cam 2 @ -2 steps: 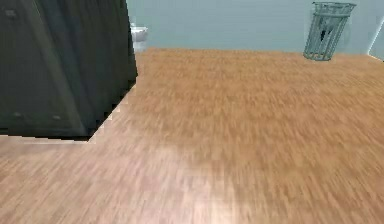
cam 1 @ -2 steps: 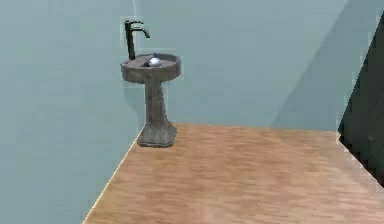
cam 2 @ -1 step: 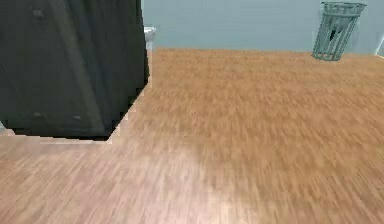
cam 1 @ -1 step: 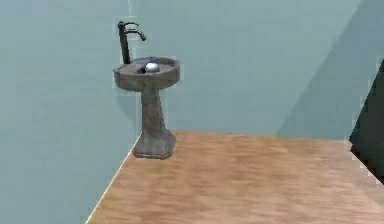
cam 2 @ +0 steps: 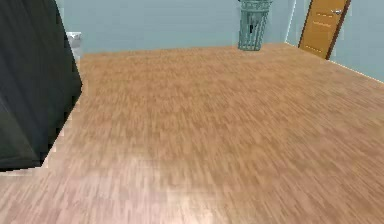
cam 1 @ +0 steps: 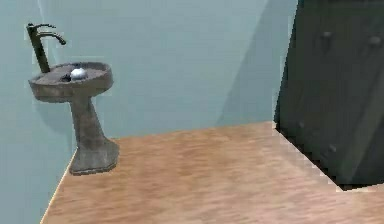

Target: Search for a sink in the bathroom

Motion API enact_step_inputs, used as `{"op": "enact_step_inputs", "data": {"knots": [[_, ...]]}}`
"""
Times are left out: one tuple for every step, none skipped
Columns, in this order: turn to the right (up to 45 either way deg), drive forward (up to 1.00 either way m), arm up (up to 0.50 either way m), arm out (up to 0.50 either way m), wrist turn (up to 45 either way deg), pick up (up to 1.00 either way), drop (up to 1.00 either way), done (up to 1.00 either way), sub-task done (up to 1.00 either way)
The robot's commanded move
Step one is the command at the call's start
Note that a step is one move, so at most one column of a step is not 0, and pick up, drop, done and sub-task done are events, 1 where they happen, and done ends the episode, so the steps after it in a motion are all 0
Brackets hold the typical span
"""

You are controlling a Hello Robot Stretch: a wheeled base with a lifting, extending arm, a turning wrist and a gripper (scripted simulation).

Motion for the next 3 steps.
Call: {"op": "enact_step_inputs", "data": {"knots": [[0.0, 1.00, 0.00, 0.00, 0.0, 0.00, 0.00, 0.00, 0.00], [0.0, 0.10, 0.00, 0.00, 0.0, 0.00, 0.00, 0.00, 0.00], [-45.0, 0.00, 0.00, 0.00, 0.0, 0.00, 0.00, 0.00, 0.00]]}}
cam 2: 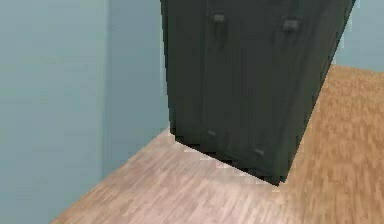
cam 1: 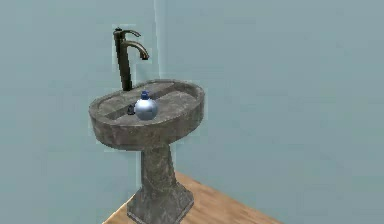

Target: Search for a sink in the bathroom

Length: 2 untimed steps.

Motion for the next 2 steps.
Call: {"op": "enact_step_inputs", "data": {"knots": [[-9.0, 0.00, 0.00, 0.00, 0.0, 0.00, 0.00, 0.00, 0.00], [0.0, 0.00, 0.00, 0.00, 0.0, 0.00, 0.00, 1.00, 0.00]]}}
